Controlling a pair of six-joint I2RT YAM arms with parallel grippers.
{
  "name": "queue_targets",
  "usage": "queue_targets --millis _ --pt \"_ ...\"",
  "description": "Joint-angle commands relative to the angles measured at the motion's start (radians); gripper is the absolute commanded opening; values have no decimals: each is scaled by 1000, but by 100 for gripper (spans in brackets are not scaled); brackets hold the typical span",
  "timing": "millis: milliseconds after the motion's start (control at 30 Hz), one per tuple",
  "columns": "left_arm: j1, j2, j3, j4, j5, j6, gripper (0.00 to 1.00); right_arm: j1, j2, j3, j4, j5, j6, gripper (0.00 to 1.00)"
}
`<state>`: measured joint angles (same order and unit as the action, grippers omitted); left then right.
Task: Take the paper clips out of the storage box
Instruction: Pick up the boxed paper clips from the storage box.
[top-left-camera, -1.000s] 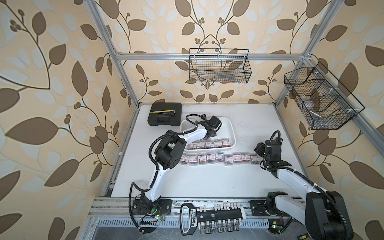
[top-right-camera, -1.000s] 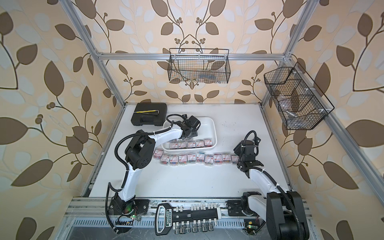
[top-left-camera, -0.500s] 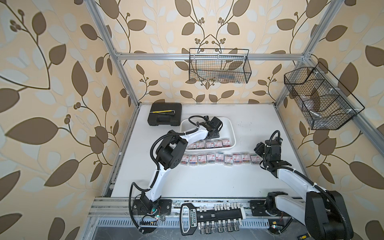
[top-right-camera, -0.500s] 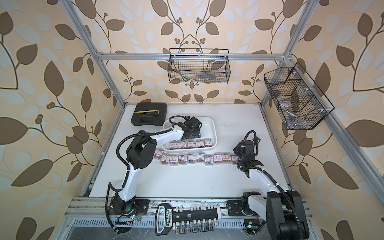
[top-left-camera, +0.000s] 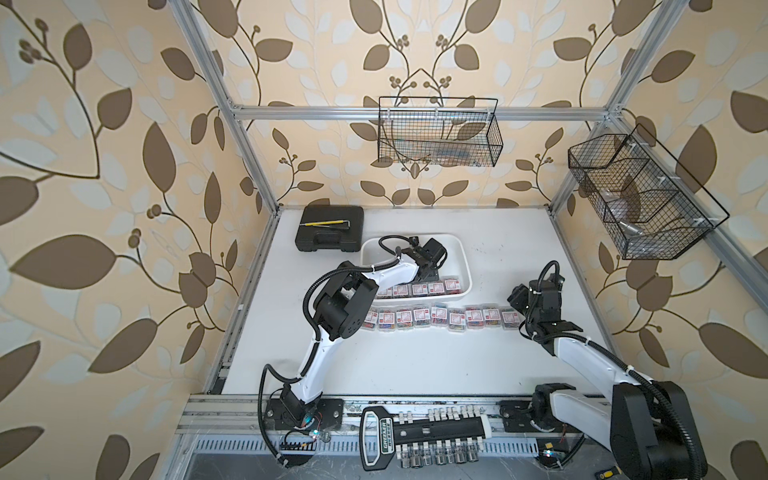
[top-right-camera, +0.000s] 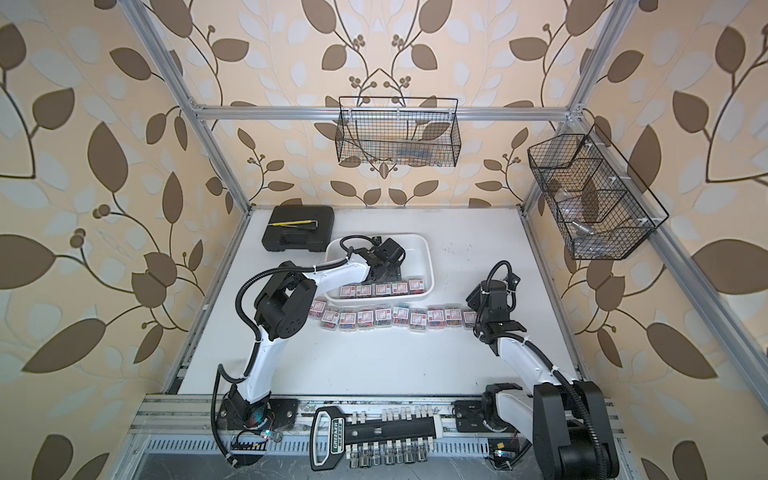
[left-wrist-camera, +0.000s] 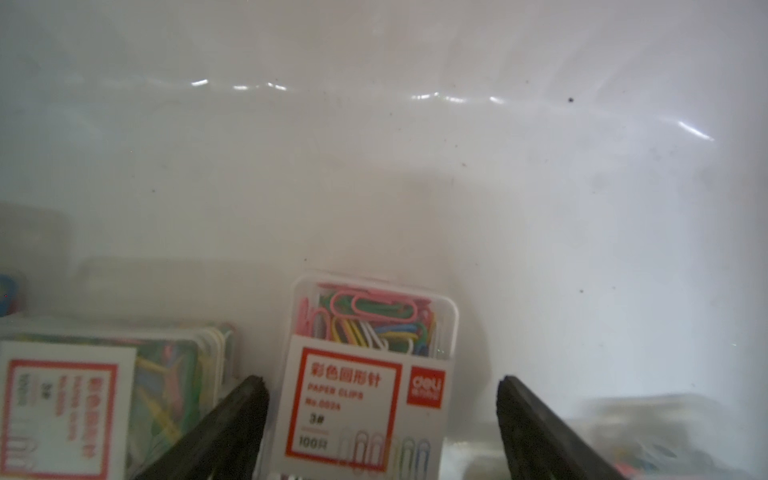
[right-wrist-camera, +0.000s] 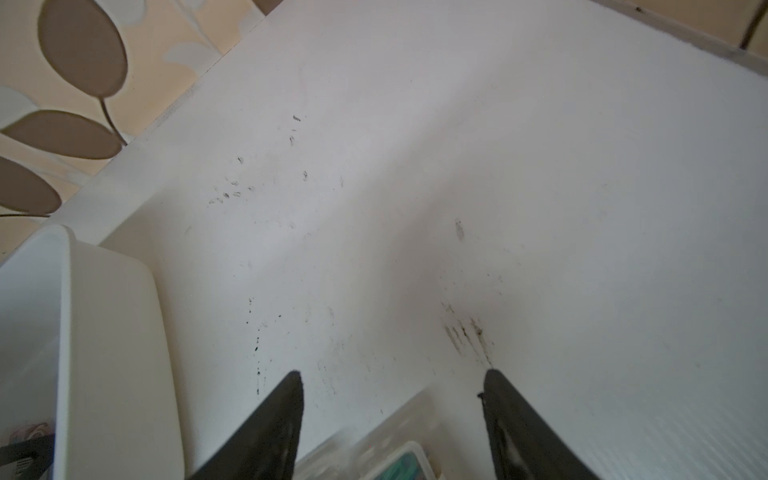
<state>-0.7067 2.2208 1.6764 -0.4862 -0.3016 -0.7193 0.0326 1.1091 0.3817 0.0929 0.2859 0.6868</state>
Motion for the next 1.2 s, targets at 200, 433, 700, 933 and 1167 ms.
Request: queue_targets --millis 200,433,700,933,1167 --pt "1 60 41 -97 -84 12 78 6 4 33 -8 28 -7 69" --pt "-1 55 66 -122 -113 46 67 9 0 31 -7 33 -7 69" --pt "-5 -14 144 -167 -144 110 61 10 -5 28 -7 40 -3 69" --pt "-5 -135 132 -191 -177 167 57 12 -4 29 -6 45 -3 69" --pt "-5 -299 9 -204 -253 190 55 13 -5 30 -7 45 -4 69"
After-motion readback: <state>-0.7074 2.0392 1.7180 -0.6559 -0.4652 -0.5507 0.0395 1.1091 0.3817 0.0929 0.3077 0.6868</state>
